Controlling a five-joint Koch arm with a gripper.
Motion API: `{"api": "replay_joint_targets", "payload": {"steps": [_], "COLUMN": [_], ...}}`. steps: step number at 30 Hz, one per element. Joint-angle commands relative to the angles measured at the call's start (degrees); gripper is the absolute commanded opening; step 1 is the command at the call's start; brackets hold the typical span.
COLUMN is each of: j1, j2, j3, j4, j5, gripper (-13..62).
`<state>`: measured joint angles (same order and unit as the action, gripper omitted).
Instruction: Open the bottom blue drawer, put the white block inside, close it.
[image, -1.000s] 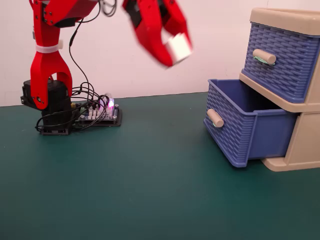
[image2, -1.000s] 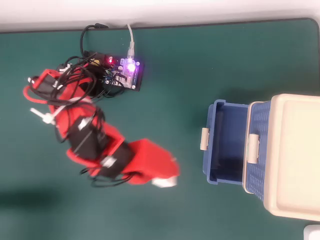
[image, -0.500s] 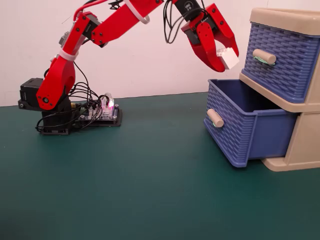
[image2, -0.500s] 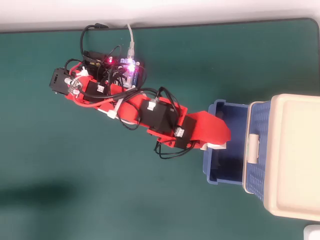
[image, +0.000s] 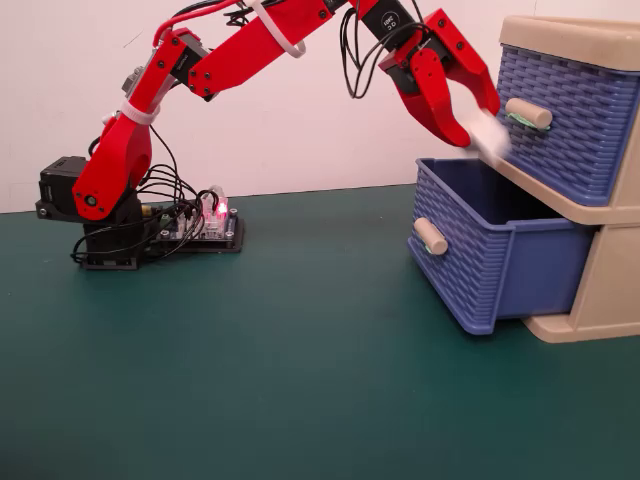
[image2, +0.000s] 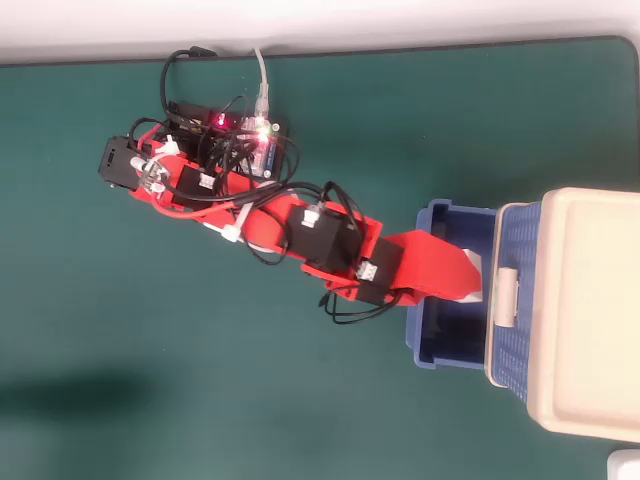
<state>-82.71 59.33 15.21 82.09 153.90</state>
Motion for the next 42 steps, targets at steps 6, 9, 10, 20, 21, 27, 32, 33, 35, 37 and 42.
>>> {"api": "replay_joint_targets", "payload": {"steps": [6, 9, 10, 20, 21, 27, 32, 33, 35, 37, 42], "j1": [0.1, 0.1, 0.2, 6.2, 6.2, 6.1, 4.7, 3.9, 2.5, 1.7, -0.1], "j2": [4.6, 9.5, 11.1, 17.3, 16.9, 9.3, 2.8, 1.7, 0.3, 0.0, -0.2], "j3": [-2.2, -2.0, -1.8, 9.3, 11.3, 14.7, 14.6, 14.6, 14.4, 14.2, 14.1], "j4": [-0.2, 5.8, 8.8, 29.2, 28.5, 20.7, 12.7, 11.3, 9.0, 5.7, -1.2], "j5": [1.2, 1.0, 0.9, -5.7, -5.5, -2.8, -0.8, 0.0, 1.3, 1.5, 1.5], "gripper": [33.7, 33.7, 33.7, 33.6, 33.6, 33.7, 33.7, 33.7, 33.7, 33.7, 33.8]}}
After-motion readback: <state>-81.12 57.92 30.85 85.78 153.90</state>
